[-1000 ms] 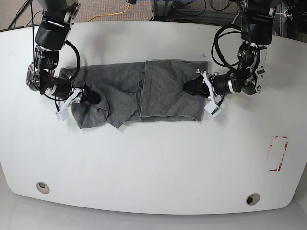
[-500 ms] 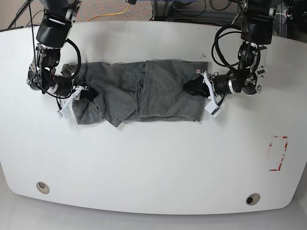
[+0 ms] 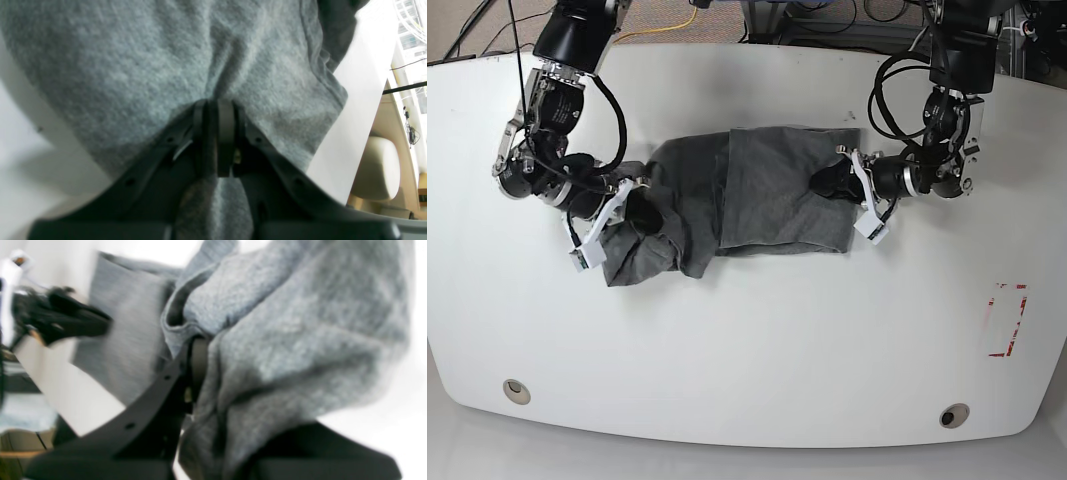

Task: Layout the t-shirt on the table in an organized manner, then fold the t-shirt properly
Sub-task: 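Grasp the strip's end with the right gripper and fold it over the middle, then push the folded bundle with both grippers toward the red mark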

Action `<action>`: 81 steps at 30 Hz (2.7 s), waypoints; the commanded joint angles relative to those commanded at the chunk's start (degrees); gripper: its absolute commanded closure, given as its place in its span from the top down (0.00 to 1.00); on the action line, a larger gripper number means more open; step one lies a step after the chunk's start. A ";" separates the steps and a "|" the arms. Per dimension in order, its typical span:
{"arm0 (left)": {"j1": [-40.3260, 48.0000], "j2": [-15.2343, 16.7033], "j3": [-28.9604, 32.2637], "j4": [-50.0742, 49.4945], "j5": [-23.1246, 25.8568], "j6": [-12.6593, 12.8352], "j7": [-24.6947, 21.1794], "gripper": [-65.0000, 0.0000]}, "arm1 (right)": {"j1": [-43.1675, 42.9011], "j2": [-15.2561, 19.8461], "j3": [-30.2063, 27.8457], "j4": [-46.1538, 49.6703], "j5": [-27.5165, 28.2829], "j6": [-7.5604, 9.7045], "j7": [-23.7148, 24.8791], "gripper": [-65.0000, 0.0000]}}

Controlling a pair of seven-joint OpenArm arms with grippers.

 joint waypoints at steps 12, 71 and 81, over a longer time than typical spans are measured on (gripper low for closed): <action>0.00 0.44 0.00 0.00 0.00 0.00 0.00 0.07 | 0.00 -4.40 -10.55 0.70 2.64 -7.30 -0.35 0.00; -1.93 1.67 -16.18 8.09 -0.44 0.00 4.48 0.38 | 12.13 -6.68 -21.98 -10.73 2.37 -9.76 0.00 0.53; -4.66 1.23 -22.77 10.46 -11.60 0.00 6.68 0.54 | 12.31 -3.60 -22.07 -13.19 2.29 -9.67 0.00 0.53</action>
